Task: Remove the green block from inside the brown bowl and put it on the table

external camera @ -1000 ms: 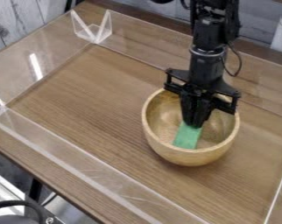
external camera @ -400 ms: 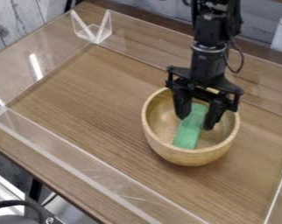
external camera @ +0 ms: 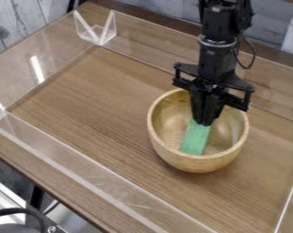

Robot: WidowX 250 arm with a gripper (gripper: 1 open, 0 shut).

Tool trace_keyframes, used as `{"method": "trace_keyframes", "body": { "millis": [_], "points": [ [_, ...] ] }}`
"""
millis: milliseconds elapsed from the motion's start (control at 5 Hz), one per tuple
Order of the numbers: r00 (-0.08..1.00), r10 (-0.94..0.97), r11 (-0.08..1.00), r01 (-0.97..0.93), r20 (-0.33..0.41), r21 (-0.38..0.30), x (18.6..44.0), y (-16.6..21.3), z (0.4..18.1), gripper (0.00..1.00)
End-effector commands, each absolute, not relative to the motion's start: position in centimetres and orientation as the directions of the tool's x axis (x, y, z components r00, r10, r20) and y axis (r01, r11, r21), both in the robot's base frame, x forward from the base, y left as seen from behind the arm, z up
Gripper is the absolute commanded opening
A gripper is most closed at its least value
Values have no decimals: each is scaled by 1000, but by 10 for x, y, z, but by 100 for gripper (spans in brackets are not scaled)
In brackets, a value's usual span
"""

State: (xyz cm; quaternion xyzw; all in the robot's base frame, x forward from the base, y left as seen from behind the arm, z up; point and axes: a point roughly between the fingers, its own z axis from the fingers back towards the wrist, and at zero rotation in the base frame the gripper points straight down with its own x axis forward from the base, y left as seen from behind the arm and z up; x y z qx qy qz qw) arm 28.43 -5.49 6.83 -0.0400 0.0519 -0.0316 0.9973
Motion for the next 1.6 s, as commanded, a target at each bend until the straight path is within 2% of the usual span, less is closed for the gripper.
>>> {"method": "trace_keyframes", "body": {
  "millis": [0, 200, 1000, 1200, 1400],
  "points": [
    [998, -65, 994, 63, -9, -93, 297, -55, 95, 100],
    [998, -65, 994, 63, -12, -92, 296, -54, 97, 100],
    [996, -63, 995, 59, -58, -74, 300, -54, 67, 100],
    [996, -61, 996, 56, -67, -70, 300, -54, 60, 0],
    [996, -60, 996, 55, -66, -72, 300, -54, 61, 0]
  ]
}}
